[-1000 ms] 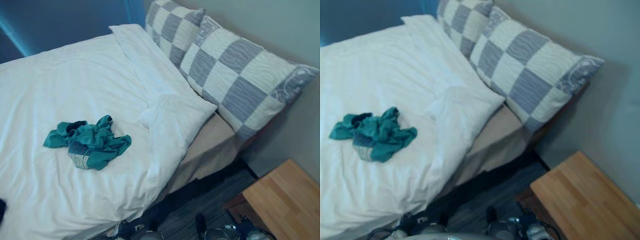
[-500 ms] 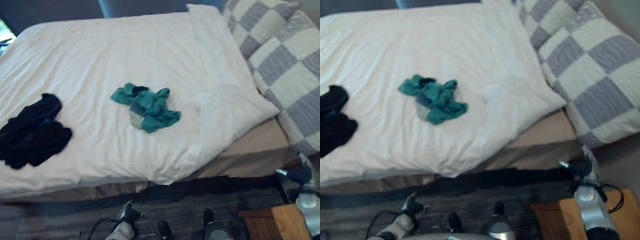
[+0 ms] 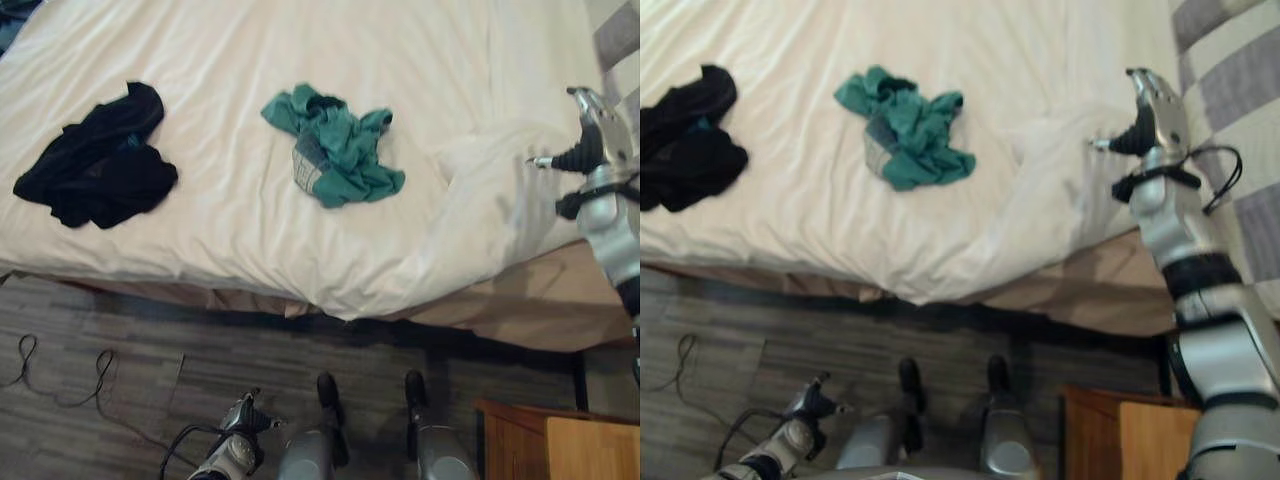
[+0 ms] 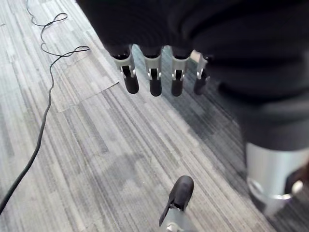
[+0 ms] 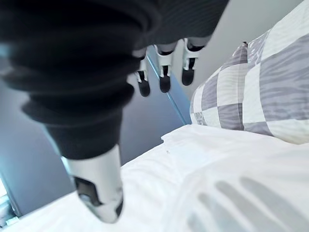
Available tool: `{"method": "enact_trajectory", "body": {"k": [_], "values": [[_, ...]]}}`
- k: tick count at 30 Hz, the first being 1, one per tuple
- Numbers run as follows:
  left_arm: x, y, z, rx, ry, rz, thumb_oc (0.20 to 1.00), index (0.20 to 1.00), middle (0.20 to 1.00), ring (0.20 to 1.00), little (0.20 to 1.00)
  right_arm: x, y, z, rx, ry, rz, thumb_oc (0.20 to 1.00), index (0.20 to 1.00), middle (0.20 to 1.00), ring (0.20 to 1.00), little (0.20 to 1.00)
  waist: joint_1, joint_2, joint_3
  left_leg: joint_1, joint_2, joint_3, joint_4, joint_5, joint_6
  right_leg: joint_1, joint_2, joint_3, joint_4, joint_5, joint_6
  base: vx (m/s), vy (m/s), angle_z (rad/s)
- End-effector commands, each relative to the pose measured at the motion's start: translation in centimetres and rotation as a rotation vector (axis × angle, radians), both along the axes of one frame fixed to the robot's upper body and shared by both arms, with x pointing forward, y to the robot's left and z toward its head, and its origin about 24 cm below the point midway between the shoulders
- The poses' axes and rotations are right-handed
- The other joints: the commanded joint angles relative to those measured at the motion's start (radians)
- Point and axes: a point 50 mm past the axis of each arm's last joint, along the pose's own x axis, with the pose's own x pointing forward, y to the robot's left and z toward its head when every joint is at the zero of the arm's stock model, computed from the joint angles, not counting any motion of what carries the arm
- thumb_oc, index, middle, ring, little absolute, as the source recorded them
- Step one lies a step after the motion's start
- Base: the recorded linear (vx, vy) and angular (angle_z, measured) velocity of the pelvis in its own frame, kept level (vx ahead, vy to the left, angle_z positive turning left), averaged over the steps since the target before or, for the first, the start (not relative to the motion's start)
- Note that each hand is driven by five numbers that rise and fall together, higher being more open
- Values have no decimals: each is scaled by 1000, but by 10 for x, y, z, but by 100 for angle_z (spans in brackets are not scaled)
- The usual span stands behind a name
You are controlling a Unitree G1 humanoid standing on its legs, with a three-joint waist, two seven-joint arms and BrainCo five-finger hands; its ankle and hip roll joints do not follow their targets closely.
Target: Tidy up the quilt and then pick up the clothes from the bed and put them into the laundry hamper.
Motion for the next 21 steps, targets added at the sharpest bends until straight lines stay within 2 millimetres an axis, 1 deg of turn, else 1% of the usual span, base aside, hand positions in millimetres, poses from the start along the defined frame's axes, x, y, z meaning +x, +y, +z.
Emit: {"method": "enact_trajectory", "body": {"k": [1,2,3,4,5,6,7,8,9,11,13,14,15,16,17,18,19,21], "values": [[34,20,22,64,-125,1,1000,1000,1000,1000,1000,7,-6,46,-41,-33,-69,1000,1000,1000,1000,1000,37,-54,79,10,46,-15,107,-144,-106,-61,-49,-3,27,-59,27,-117,-139,4],[39,18,24,78,-134,-21,1000,1000,1000,1000,1000,10,-5,53,-66,-9,-88,1000,1000,1000,1000,1000,39,-41,98,-14,50,-26,115,-138,-110,-89,-48,-11,46,-66,26,-89,-121,6],[43,14,26,82,-140,-45,1000,1000,1000,1000,1000,12,-5,54,-77,9,-108,360,360,360,360,360,41,-32,106,-37,54,-27,117,-129,-116,-113,-44,-19,55,-67,24,-51,-51,11],[43,14,25,82,-140,-45,1000,1000,1000,1000,1000,12,-5,55,-78,8,-108,200,200,200,200,200,41,-32,106,-37,54,-27,117,-129,-116,-114,-44,-19,55,-68,24,-17,-103,19],[49,12,28,95,-152,-73,1000,1000,1000,1000,1000,13,-10,53,-108,50,-153,200,200,200,200,200,46,-19,119,-57,60,-34,112,-116,-122,-146,-39,-29,76,-75,21,6,-83,15],[49,11,28,94,-152,-73,1000,1000,1000,1000,1000,13,-10,53,-108,49,-153,200,200,200,200,200,46,-18,118,-59,60,-35,113,-116,-122,-148,-39,-29,78,-76,21,32,-90,15],[48,4,27,74,-163,-74,1000,1000,1000,1000,1000,11,-16,50,-73,46,-175,200,200,200,200,200,45,-12,120,-54,61,-38,104,-111,-123,-158,-31,-30,98,-89,15,48,-15,14],[45,1,24,61,-160,-60,1000,1000,1000,1000,1000,9,-22,41,-53,59,-189,200,200,200,200,200,46,-13,116,-47,61,-40,101,-110,-123,-152,-28,-32,100,-91,12,45,-15,14],[45,1,24,61,-160,-60,1000,1000,1000,1000,1000,9,-22,41,-53,59,-189,200,200,200,200,200,47,-13,113,-50,61,-40,101,-108,-123,-154,-27,-31,98,-88,11,36,-13,10],[37,0,19,26,-142,-3,1000,1000,1000,1000,1000,8,-27,24,-31,84,-189,200,200,200,200,200,44,-16,104,-24,63,-43,90,-111,-123,-126,-23,-35,94,-96,9,52,-3,8],[24,3,12,12,-102,68,1000,1000,1000,1000,1000,6,-29,8,-3,95,-174,200,200,200,200,200,40,-23,84,13,64,-42,77,-115,-122,-91,-18,-38,79,-97,6,85,18,5],[19,4,9,14,-84,85,1000,1000,1000,1000,1000,2,-34,-7,21,117,-178,225,225,225,225,225,36,-27,70,38,64,-39,67,-118,-121,-65,-17,-39,70,-98,5,148,34,5],[13,4,5,12,-62,101,1000,1000,1000,1000,1000,-3,-36,-23,63,106,-156,329,329,329,329,329,23,-33,56,75,62,-33,54,-125,-120,-28,-14,-42,56,-99,6,165,43,5],[7,3,2,12,-42,111,1000,1000,1000,1000,1000,-10,-36,-42,96,117,-136,1000,1000,1000,1000,1000,18,-37,40,95,60,-27,45,-127,-118,-6,-13,-40,40,-96,5,227,79,4],[-4,2,-4,6,6,133,1000,1000,1000,1000,1000,-31,-45,-86,233,144,-128,1000,1000,1000,1000,1000,-5,-45,18,149,55,-20,21,-137,-115,50,-12,-39,9,-97,4,150,62,1],[-4,2,-4,8,6,131,1000,1000,1000,1000,1000,-31,-46,-87,235,145,-131,1000,1000,1000,1000,1000,-1,-47,15,146,56,-19,20,-135,-115,48,-11,-38,5,-93,3,158,61,-9],[-7,1,-5,5,21,135,1000,1000,1000,1000,1000,-42,-46,-107,275,172,-121,1000,1000,1000,1000,1000,-15,-50,1,163,54,-14,13,-140,-113,68,-12,-34,-10,-91,3,95,34,-5],[-14,5,-8,24,55,127,1000,1000,1000,1000,1000,-70,-61,-141,351,223,-172,1000,1000,1000,1000,1000,-26,-63,-27,198,54,-3,-2,-149,-111,112,-14,-31,-50,-80,7,139,48,-3]]}}
